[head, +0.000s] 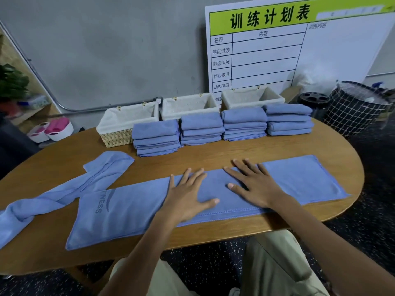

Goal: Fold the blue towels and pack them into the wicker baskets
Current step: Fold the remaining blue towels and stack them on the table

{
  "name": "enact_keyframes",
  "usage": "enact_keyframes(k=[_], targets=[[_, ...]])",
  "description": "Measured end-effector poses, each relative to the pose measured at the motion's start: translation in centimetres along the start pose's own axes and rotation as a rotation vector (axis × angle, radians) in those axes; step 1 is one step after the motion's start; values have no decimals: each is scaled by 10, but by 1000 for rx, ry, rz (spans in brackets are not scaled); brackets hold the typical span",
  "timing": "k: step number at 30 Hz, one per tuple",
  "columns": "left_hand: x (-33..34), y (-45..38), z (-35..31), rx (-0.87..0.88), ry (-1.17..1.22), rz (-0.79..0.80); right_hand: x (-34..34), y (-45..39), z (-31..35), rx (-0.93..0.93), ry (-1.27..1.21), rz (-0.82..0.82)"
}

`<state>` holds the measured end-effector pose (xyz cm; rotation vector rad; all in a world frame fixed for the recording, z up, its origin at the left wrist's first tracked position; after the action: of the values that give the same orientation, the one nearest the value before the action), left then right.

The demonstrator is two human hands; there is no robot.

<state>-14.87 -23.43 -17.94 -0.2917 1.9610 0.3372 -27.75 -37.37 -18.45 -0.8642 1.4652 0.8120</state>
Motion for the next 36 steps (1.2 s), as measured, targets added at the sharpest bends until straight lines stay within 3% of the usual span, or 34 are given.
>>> enact_keyframes(k=[5, 18, 22, 25, 30, 36], targets=[[10, -26, -50, 78, 38, -26, -1, -2, 1, -8, -25, 3], [29, -39, -74, 84, 20, 17, 3, 31, -69, 89, -54, 31], [29, -41, -68, 74, -8, 28, 7, 56, -118, 176, -70, 18], [28, -54, -88, 87, 12, -23, 11, 63, -130, 196, -70, 28], [28, -81, -148, 267, 36, -154, 7, 63, -139, 190, -190, -26], [19, -101, -160, 276, -90, -231, 11, 98, -197, 288, -183, -57]])
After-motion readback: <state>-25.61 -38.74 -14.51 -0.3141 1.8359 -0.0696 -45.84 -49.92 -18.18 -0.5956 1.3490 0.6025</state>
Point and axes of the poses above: each hand's wrist, its own y-axis away from the middle knuckle, its own x-axis out of the palm, z = x × y, the point moved 9 cm from there along -y, towards the middle knuckle, and after that the axes turned 12 degrees about y, right-handed, at the moved point
